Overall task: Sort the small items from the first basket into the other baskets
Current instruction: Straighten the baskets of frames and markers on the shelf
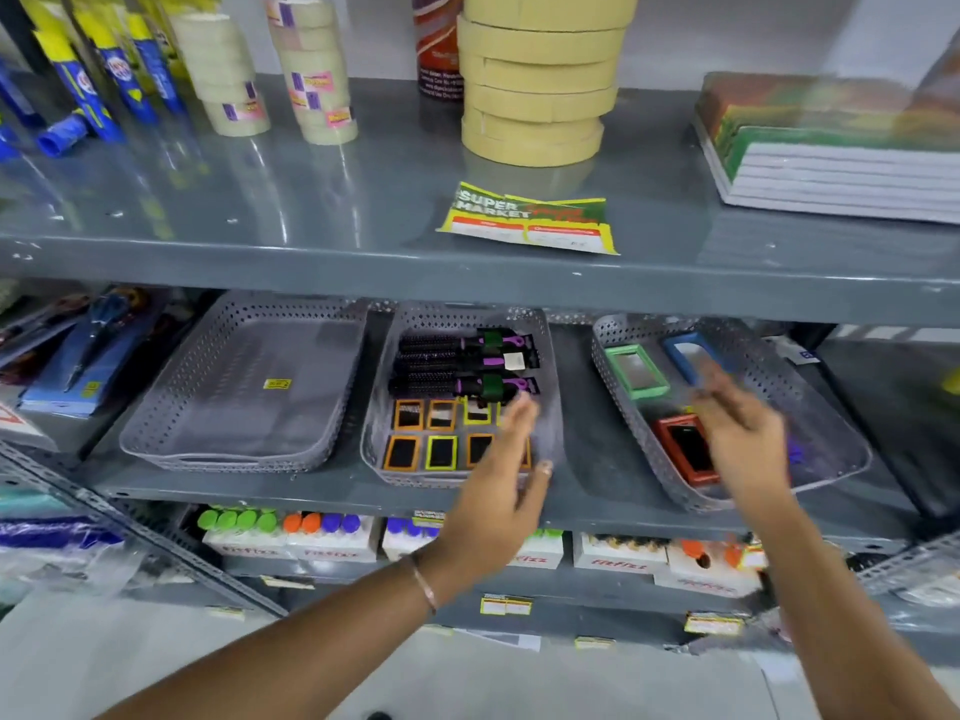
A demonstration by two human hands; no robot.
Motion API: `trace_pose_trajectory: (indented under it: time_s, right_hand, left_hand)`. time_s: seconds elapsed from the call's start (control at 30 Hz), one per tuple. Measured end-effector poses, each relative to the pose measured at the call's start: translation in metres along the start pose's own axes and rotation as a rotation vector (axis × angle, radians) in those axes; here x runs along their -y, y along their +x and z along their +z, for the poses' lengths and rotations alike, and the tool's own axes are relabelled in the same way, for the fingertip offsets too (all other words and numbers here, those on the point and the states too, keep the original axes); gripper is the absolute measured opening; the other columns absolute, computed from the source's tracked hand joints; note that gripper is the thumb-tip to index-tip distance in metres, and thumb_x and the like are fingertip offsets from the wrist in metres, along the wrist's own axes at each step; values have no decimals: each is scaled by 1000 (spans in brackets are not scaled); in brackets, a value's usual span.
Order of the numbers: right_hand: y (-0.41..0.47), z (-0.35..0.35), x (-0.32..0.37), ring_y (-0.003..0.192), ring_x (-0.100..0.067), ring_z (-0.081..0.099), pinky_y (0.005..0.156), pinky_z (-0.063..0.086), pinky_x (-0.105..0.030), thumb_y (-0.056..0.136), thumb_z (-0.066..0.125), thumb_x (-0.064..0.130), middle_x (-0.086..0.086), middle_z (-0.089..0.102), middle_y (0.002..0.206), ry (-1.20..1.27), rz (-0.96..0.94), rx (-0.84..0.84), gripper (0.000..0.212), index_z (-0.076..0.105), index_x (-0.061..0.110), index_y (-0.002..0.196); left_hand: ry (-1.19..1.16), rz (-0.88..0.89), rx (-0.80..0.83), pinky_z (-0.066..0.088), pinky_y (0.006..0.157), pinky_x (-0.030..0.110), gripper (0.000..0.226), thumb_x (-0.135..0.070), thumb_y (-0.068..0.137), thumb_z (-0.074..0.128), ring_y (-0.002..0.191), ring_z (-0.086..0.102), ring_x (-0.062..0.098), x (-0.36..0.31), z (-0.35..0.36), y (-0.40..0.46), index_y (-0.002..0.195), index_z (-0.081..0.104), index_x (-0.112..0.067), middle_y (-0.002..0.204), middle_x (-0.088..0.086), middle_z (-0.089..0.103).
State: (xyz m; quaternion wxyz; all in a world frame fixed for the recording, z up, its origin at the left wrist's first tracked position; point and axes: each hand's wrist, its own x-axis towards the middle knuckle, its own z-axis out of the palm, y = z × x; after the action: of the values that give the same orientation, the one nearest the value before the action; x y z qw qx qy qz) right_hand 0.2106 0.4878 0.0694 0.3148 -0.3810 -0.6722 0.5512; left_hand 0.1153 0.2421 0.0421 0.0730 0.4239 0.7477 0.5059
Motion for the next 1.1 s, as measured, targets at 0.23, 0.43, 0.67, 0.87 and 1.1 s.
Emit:
trace_pose_trajectory:
  time_s: [0.23,0.43,0.67,0.87,1.1]
  right_hand:
    - [105,-157,-84,95,-18,56,56,40,4,66,72,55,-6,67,110,-111,228,-213,65,65,12,114]
    - [100,-167,-100,77,-8,60,56,52,-6,87,60,-4,-13,66,117,19,306,-235,28,72,10,109]
    - [70,-156,-99,99,-22,67,74,57,-24,87,58,-3,-6,69,116,21,303,-202,40,67,11,124]
    - [33,-128,-90,111,-19,63,101,50,-35,92,62,9,-2,68,118,73,299,-252,37,63,10,129]
    - [26,-115,-87,120,-22,60,107,46,-40,94,61,12,-6,65,131,99,290,-300,39,60,12,133]
  left_hand:
    - [-205,-562,179,46,95,27,69,-31,100,57,124,57,24,-44,131,63,157,22,-15,151,12,45]
    - [-95,-744,191,52,77,31,67,-18,94,59,108,64,30,-51,171,85,153,26,-16,124,11,64]
    - [-90,-768,129,45,50,23,78,2,91,41,83,62,20,-46,156,96,159,9,-19,144,14,50]
    - [-70,-756,82,39,41,19,75,8,93,35,72,60,17,-31,138,103,159,11,-20,160,10,30]
    - [-134,-761,55,34,35,17,77,11,94,33,54,48,10,-26,137,102,159,10,-23,161,7,27]
